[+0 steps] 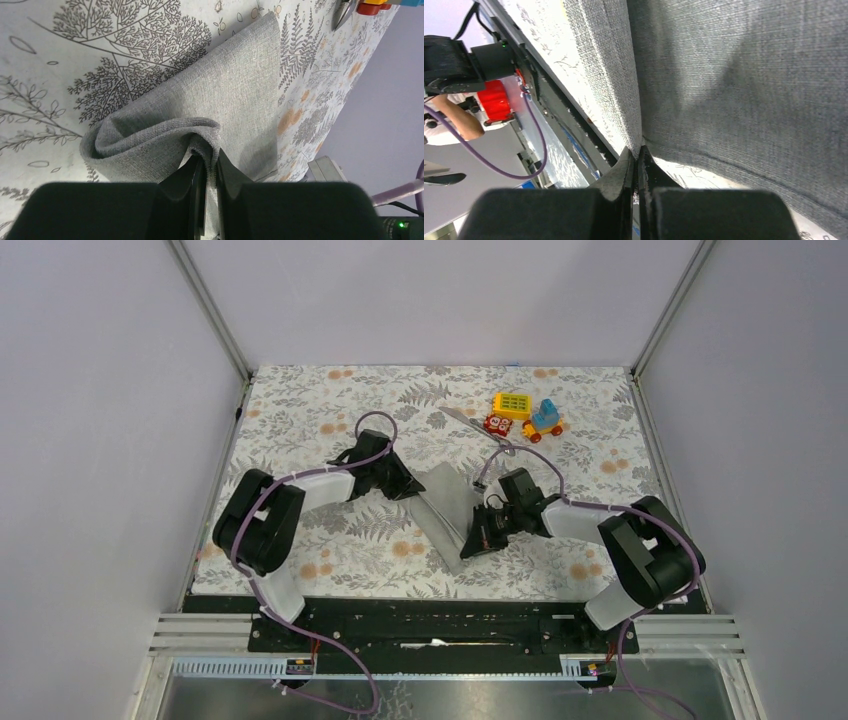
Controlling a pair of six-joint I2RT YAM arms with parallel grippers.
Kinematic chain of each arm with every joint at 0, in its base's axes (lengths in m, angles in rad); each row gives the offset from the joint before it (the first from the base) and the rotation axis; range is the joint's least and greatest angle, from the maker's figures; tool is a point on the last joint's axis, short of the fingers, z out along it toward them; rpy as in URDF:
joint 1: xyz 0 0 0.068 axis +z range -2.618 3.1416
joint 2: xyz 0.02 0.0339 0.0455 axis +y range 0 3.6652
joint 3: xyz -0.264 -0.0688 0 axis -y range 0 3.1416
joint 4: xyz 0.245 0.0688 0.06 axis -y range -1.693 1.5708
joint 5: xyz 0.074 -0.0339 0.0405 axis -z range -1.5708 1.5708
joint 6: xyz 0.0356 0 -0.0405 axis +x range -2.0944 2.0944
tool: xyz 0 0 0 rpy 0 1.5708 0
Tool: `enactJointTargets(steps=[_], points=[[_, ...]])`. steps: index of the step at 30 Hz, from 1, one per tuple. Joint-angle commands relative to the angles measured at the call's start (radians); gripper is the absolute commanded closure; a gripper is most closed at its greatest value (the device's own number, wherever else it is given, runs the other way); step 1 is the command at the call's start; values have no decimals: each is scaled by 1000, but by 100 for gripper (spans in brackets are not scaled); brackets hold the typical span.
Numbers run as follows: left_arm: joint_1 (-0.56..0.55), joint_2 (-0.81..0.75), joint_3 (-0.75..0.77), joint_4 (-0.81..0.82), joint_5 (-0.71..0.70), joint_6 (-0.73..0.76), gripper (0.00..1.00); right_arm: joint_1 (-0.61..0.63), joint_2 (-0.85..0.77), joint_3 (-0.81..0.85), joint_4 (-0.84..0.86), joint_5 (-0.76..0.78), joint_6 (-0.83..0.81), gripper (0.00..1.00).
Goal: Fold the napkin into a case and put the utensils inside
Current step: Fold the lower triangle-folded napkin at the center of the board.
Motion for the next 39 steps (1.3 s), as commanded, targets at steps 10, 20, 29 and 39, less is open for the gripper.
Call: enactJointTargets(steps=[10,20,29,39], points=[[-1,83,60,58,-18,3,84,-4,-145,135,-263,251,-134,40],[-1,70,62,50,-1,21,84,14,-23,220,136,226,-81,19],[-1,67,65,45,8,29,84,58,227,347,238,154,-130,35],[3,39,65,53,43,31,72,84,336,409,221,322,-86,80]])
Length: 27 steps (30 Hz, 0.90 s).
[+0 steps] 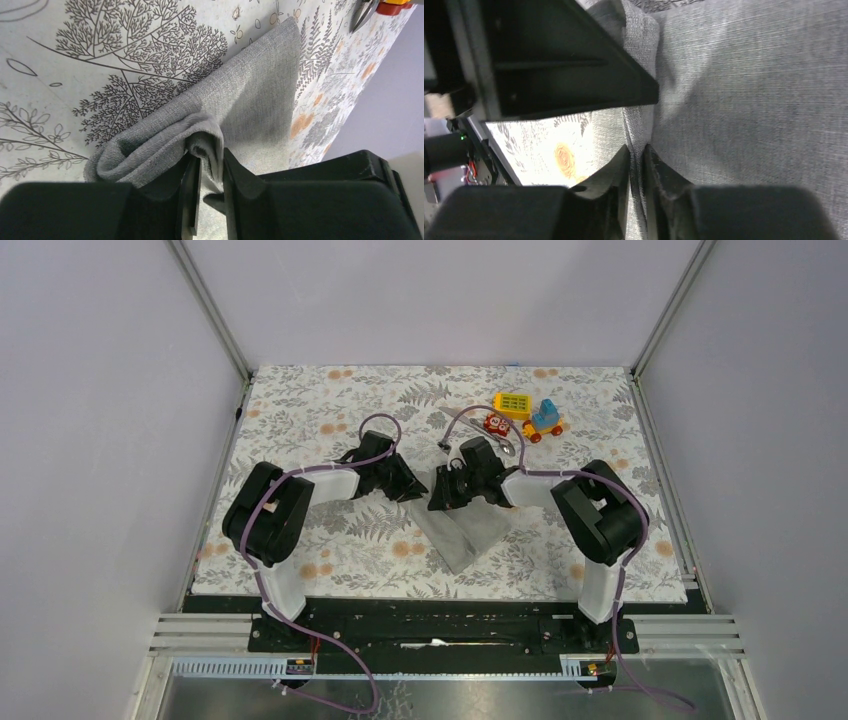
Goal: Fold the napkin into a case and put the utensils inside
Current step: Fold the lower triangle-folded napkin at the center of the board.
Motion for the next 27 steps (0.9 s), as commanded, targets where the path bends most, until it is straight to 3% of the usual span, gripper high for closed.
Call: enactJointTargets(steps=[1,3,5,9,12,17,20,27], points=[[11,-58,31,49,45,21,63,-2,21,44,26,51,27,87],[13,-113,26,51,67,39,49,-2,33,43,28,34,46,98],[20,-168,18,59,98,63,41,-7,46,41,31,15,62,100],[54,-259,-3,28,138,118,38,-27,53,39,35,-11,96,100],[102,-279,-34,6,149,141,45,-40,54,42,32,-17,113,100],[136,-196,-61,73,223,145,73,-54,58,54,22,-27,135,99],[136,-137,-66,146,249,126,85,-57,62,60,15,-21,144,97],[133,-79,-71,207,238,101,90,-64,78,70,10,-36,144,100]])
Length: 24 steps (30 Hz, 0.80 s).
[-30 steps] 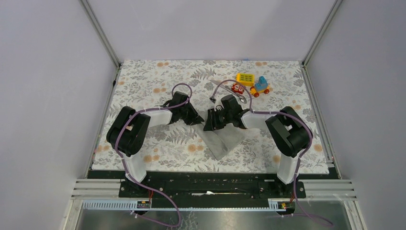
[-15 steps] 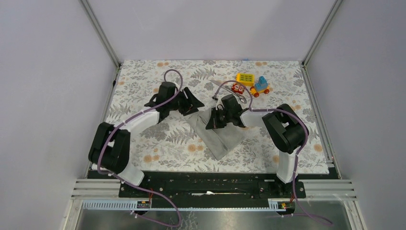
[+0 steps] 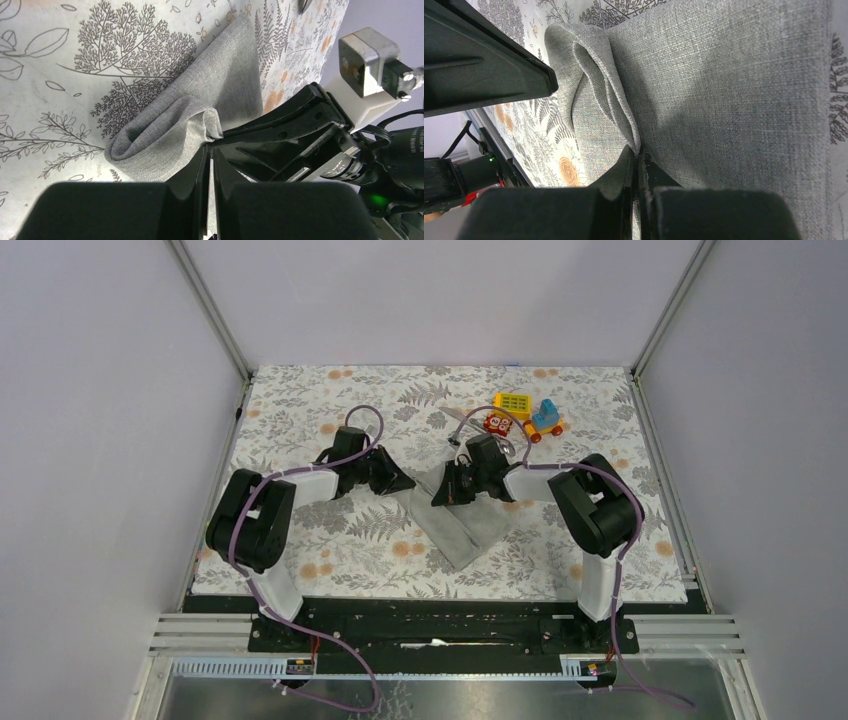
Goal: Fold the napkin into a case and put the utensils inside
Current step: Fold the lower triangle-folded napkin at the center of the board.
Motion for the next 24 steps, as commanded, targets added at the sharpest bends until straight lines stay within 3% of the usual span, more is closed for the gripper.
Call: enactJointTargets(steps=[1,15,21,24], points=[[-1,5,6,104,18,-11,90,-11,19,44,10,-22,1,100],[-11,138,45,185,23,-35,91,-11,21,60,-31,-25,-19,100],[-8,190,40,186,19,-15,92,17,-104,171,-408,207,-175,66],[-7,198,29,187,16,-10,93,51,-141,223,-521,271,-226,54]])
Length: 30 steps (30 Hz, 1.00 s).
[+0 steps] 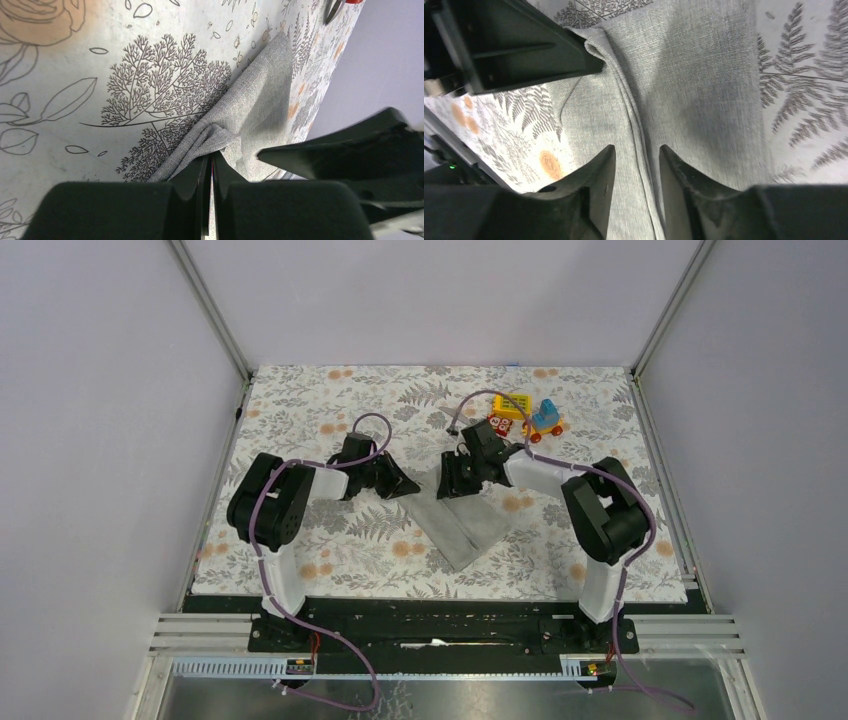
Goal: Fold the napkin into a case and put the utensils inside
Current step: Fold the lower triangle-folded napkin at the center of the board, then rotate the 2/3-rectangle-folded napkin at the center of the board.
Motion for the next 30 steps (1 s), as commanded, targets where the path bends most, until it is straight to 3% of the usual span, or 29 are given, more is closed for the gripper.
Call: enactJointTargets(steps=[1,4,7,12,19,30], points=[[1,24,13,36,-2,24,93,57,-120,96,-231,145,-129,46],[5,29,7,35,-3,25,93,76,-120,73,-108,-88,-90,37],[10,32,6,34,-4,24,94,79,-57,31,127,-338,26,36],[15,43,6,34,-4,21,94,79,73,53,319,-482,90,31],[18,51,3,27,-10,21,97,76,162,19,370,-537,118,32],[24,87,8,29,-6,27,99,65,-69,-375,436,-520,114,31]])
